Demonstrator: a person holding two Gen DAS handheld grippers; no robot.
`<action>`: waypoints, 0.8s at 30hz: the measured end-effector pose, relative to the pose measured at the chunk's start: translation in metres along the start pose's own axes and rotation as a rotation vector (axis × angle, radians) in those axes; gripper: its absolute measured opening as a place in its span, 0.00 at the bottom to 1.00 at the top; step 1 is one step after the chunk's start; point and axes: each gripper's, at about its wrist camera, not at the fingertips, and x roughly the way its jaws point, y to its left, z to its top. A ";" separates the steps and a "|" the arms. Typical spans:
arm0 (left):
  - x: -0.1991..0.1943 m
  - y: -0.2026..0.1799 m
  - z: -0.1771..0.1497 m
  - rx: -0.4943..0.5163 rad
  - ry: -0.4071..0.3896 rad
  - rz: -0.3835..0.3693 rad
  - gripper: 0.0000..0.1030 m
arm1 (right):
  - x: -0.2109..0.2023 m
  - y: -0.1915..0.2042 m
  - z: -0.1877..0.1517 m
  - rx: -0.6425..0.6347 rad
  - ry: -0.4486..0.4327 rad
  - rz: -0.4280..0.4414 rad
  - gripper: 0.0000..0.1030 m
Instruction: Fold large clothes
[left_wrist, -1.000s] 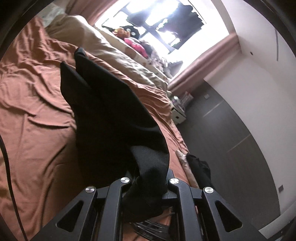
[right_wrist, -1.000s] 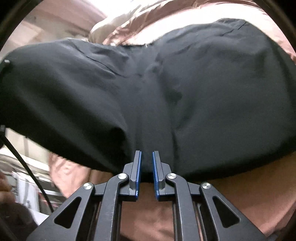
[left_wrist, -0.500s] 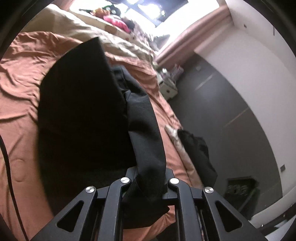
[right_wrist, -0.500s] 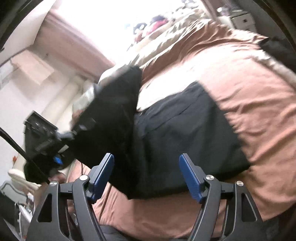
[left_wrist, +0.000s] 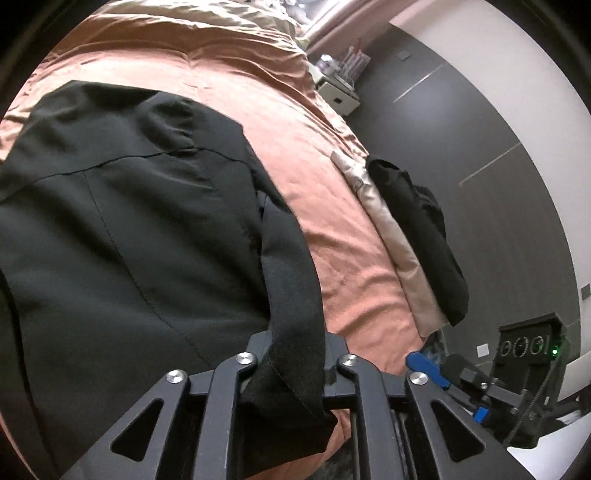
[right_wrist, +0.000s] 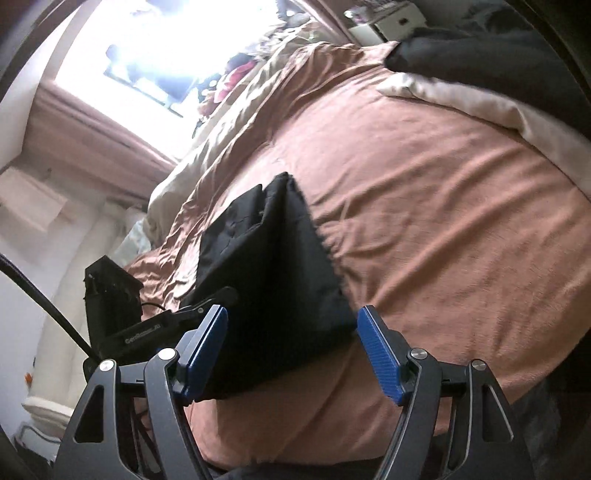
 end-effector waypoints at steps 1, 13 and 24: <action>0.000 -0.001 0.001 0.000 0.012 -0.008 0.29 | 0.000 0.000 0.000 -0.001 0.005 0.004 0.69; -0.103 0.032 0.006 0.006 -0.104 0.073 0.72 | 0.060 0.042 -0.005 -0.087 0.118 0.067 0.69; -0.131 0.123 -0.037 -0.133 -0.111 0.305 0.72 | 0.092 0.060 -0.003 -0.159 0.078 -0.028 0.20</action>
